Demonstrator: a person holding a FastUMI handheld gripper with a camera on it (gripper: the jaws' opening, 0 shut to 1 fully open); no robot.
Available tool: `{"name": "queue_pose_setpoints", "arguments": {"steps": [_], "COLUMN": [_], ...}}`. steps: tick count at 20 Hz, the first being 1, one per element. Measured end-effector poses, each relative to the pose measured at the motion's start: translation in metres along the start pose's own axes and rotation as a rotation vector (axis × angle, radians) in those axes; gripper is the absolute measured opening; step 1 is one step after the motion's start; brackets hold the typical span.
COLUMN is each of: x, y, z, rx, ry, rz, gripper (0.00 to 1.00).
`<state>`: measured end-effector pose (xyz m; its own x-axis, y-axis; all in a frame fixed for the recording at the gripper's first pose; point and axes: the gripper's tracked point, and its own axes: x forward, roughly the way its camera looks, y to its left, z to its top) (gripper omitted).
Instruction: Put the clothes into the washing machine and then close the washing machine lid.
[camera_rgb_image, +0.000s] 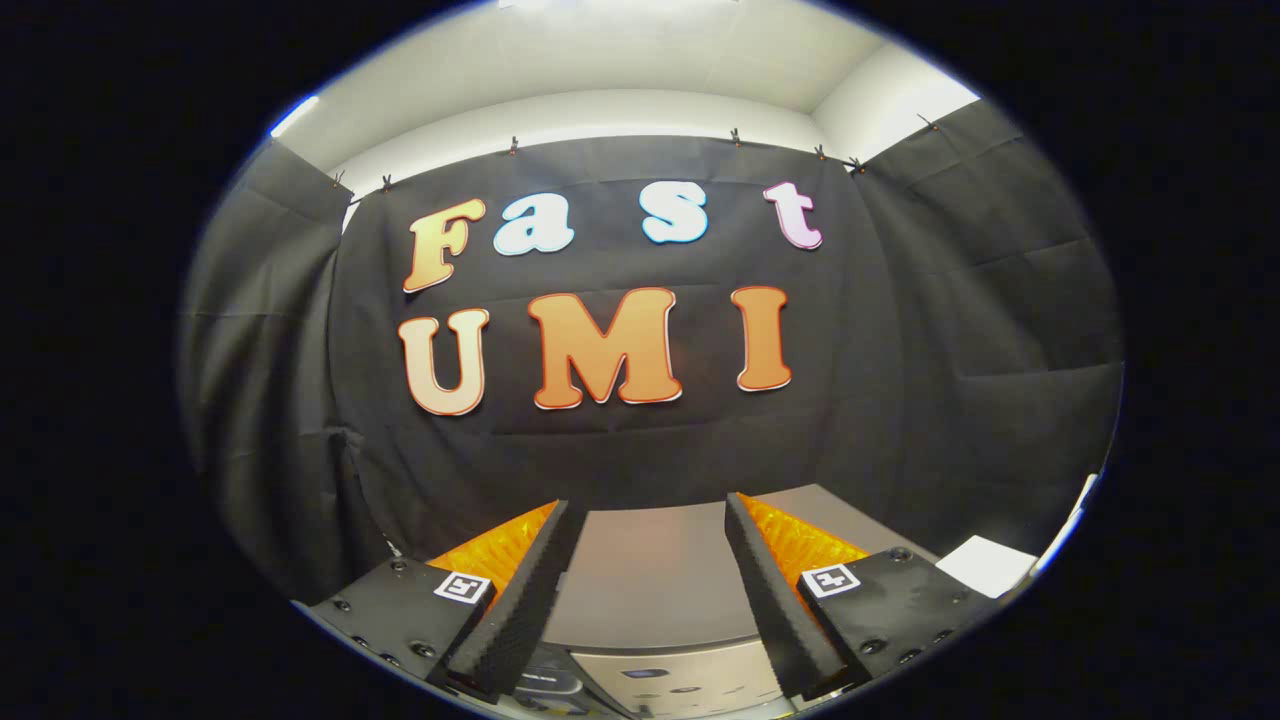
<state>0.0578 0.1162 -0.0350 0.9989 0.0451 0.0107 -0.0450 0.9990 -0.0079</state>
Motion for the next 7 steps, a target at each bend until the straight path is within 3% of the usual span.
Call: {"name": "queue_pose_setpoints", "arguments": {"steps": [7], "x": [-0.052], "y": [-0.049], "z": [0.011], "rx": [-0.042], "ry": [-0.035], "rz": [0.019], "gripper": [0.98]}}
